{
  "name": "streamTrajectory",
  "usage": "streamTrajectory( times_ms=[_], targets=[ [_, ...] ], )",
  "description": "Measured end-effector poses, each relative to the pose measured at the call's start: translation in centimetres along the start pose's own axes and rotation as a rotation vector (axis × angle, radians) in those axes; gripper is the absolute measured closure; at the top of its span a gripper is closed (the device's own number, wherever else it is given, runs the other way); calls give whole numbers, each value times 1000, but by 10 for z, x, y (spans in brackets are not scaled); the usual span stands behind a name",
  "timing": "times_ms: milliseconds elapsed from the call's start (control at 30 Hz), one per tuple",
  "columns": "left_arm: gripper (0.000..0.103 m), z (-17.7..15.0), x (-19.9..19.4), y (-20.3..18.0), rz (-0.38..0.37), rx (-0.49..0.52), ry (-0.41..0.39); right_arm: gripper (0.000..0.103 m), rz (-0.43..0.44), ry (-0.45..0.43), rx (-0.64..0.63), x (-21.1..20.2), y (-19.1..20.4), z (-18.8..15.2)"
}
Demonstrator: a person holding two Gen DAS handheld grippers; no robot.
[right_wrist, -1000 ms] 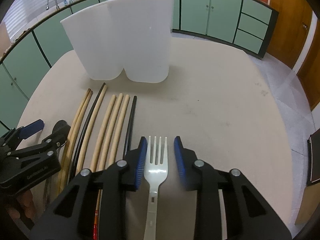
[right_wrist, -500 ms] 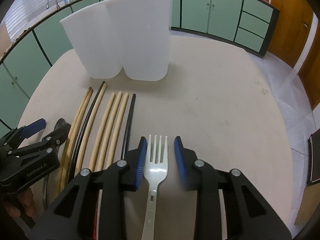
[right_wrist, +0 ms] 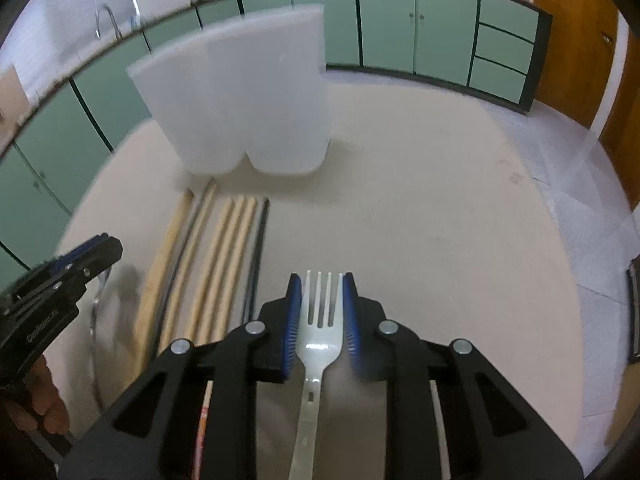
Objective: Organize utensils
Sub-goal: 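Lift the fork with the right gripper while the left gripper lifts the spoon toward the holder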
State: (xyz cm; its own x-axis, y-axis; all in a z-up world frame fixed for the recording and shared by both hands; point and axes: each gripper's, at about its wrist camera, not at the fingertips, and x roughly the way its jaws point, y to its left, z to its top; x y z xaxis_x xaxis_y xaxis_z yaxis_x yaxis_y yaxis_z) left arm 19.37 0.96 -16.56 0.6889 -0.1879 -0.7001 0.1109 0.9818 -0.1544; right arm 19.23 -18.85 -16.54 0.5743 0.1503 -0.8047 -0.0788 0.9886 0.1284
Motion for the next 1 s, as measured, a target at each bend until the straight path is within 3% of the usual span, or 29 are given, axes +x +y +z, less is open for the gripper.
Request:
streamTrajectory(
  times_ms=[233,633,833,1000],
  targets=[
    [76,9,-43,-9,-29,39,-157,83,43,-145,10,-44,-8,4],
    [76,30,-89,-17,-40,50,-300,84,59,-309,-30,-98,-5,29],
    [76,62,-116,-18,-61,39,-399,84,85,-393,-55,-118,-4,60],
    [76,108,-135,-19,-102,38,-501,83,124,-506,-68,-132,-8,105]
  ],
)
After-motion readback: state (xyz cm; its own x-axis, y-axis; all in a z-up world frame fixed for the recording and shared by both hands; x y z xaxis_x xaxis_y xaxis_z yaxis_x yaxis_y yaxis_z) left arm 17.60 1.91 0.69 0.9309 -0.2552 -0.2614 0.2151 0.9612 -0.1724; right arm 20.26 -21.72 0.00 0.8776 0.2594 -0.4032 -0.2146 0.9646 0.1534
